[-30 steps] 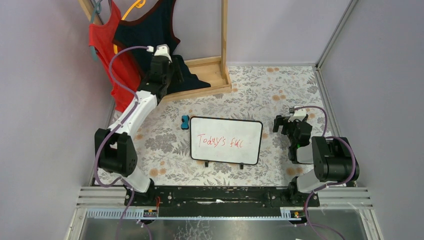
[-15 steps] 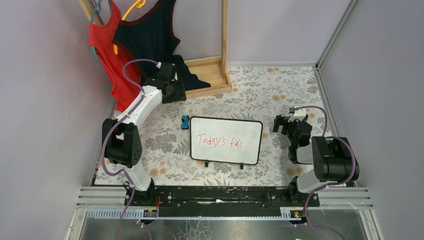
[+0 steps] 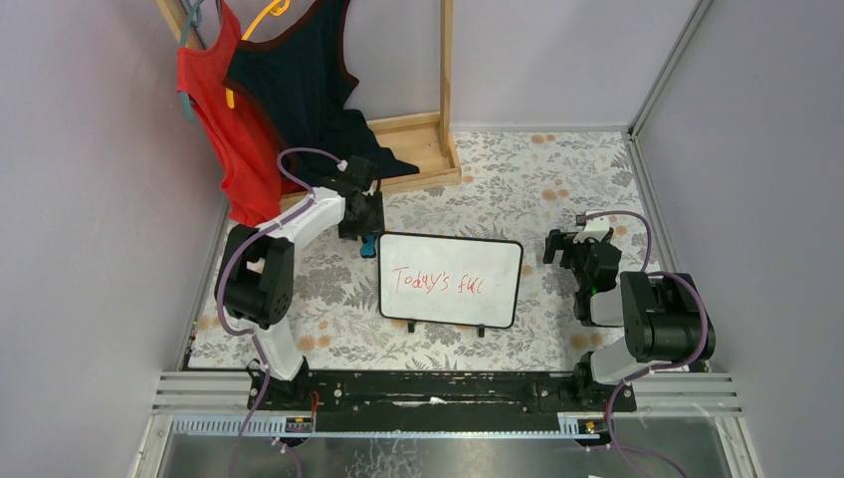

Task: Erase the whiteboard

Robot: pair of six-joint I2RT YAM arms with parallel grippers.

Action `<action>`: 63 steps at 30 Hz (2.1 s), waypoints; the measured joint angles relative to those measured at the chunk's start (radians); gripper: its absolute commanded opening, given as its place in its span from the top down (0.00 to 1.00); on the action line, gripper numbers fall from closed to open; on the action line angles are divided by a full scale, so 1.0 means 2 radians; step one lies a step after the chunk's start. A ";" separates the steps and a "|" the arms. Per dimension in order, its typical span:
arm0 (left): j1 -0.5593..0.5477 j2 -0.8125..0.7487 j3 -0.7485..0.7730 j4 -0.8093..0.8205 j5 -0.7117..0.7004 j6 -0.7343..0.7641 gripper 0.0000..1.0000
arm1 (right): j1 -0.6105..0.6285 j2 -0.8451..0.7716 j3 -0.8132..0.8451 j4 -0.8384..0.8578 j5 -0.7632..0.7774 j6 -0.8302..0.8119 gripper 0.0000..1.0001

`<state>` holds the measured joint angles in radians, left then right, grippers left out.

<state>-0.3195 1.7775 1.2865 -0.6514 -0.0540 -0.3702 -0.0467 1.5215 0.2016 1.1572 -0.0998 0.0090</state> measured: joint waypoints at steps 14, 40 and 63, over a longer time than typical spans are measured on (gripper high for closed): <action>0.000 0.035 -0.015 0.025 -0.020 -0.002 0.46 | 0.000 0.000 0.000 0.000 0.000 0.000 0.01; 0.002 0.063 -0.019 0.040 -0.029 0.002 0.58 | 0.000 0.000 0.000 0.000 0.000 0.000 0.01; 0.006 0.018 -0.035 0.051 -0.029 0.006 1.00 | 0.000 0.000 0.000 0.000 0.000 0.000 0.01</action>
<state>-0.3084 1.8126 1.2163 -0.5495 -0.1120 -0.3580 -0.0471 1.5215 0.2016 1.1572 -0.0998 0.0090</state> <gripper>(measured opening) 0.096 0.992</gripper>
